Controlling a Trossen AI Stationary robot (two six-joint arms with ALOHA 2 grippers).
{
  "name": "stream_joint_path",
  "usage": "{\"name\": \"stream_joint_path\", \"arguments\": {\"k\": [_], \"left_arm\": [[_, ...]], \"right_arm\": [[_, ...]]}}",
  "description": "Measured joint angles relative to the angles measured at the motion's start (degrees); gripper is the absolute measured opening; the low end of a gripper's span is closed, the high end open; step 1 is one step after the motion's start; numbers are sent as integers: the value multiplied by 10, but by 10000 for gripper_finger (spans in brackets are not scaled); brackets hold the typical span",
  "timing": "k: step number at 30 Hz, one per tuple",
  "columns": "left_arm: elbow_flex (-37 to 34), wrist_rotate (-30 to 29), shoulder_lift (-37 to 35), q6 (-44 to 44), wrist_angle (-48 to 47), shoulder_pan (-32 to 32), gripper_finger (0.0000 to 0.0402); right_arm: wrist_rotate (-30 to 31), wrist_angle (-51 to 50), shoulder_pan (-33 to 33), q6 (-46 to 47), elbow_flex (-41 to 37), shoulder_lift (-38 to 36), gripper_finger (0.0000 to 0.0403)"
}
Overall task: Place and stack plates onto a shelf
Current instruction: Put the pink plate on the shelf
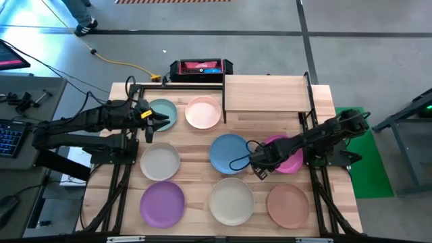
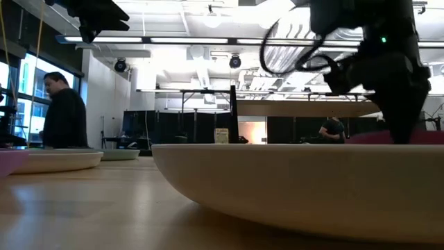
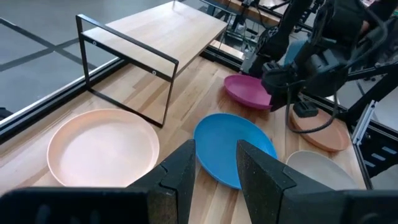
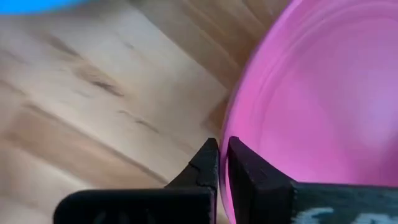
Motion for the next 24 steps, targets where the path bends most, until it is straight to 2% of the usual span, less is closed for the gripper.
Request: {"name": "stream_joint_path", "arguments": {"k": [13, 24], "left_arm": [[0, 0, 0, 0, 0, 0, 104], [0, 0, 0, 0, 0, 0, 104]], "right_arm": [[20, -93, 10, 1, 97, -6, 1], [27, -156, 39, 43, 159, -6, 0]]}}
